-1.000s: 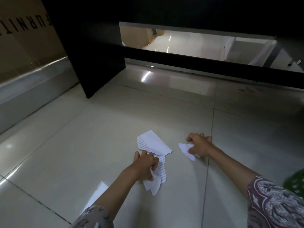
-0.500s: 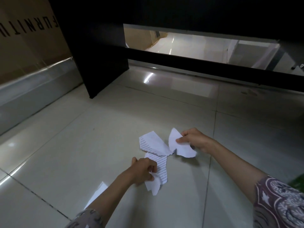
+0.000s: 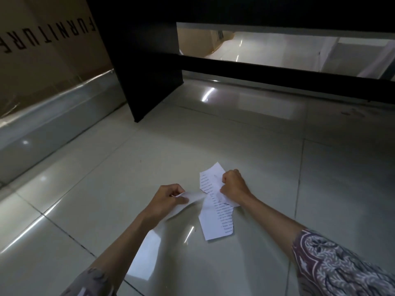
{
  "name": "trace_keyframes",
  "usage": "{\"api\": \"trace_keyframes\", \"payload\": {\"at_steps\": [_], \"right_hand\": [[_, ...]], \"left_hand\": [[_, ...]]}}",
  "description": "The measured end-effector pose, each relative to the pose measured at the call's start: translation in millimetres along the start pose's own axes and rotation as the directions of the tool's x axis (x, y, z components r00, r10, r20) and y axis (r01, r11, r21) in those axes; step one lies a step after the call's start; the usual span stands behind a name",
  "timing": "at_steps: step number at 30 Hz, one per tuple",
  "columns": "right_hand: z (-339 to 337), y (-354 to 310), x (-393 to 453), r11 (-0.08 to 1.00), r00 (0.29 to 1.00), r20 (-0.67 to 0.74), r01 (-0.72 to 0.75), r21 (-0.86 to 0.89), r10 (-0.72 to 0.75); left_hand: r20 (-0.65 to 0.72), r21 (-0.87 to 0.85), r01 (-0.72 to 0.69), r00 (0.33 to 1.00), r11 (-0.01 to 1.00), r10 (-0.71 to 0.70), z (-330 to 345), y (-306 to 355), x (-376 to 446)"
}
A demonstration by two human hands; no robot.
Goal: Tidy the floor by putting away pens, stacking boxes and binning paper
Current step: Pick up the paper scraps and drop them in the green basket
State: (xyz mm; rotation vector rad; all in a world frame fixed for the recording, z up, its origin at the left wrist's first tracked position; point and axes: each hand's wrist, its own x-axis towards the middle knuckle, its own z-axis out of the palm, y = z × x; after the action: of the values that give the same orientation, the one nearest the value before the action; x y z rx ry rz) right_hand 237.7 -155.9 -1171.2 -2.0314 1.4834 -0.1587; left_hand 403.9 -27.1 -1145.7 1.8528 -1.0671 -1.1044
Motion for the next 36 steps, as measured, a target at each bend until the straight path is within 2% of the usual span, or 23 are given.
{"api": "trace_keyframes", "payload": {"at_steps": [5,8,12,14,20,25,29,33,36], "right_hand": [[-6,4,-5,0.982,1.000,-0.025,0.017,0.190,-0.013],[-17,9,-10,0.905,0.998,-0.042,0.050,0.421,-0.036],[-35,15,-13,0.756,0.996,-0.049,-0.025,0.654,0.075],[-44,17,-14,0.714,0.991,-0.072,-0.029,0.700,0.111],[-61,25,-21,0.606,0.976,-0.066,-0.075,0.792,0.206],[-69,20,-29,0.634,0.978,-0.058,-0.085,0.768,0.201],[-77,14,-40,0.713,0.985,-0.092,-0.042,0.700,0.149],[-88,16,-58,0.818,0.985,-0.148,0.016,0.575,0.085],[-104,21,-71,0.833,0.969,-0.228,0.048,0.551,0.095]], "left_hand": [[0.032,0.030,0.053,0.998,0.998,-0.054,20,-2,-2],[0.000,0.161,0.052,0.999,0.986,-0.052,44,-1,-1],[-0.099,0.452,0.031,0.995,0.891,0.016,72,2,-1],[-0.108,0.520,0.053,0.994,0.853,0.005,78,5,0],[-0.081,0.533,0.151,0.989,0.832,-0.128,82,16,6],[-0.069,0.594,0.184,0.982,0.783,-0.178,82,19,11],[-0.066,0.520,0.195,0.980,0.832,-0.188,77,16,5],[-0.054,0.170,0.160,0.987,0.972,-0.153,64,18,-3],[-0.093,0.033,0.079,0.993,0.996,-0.076,50,36,-7]]}}
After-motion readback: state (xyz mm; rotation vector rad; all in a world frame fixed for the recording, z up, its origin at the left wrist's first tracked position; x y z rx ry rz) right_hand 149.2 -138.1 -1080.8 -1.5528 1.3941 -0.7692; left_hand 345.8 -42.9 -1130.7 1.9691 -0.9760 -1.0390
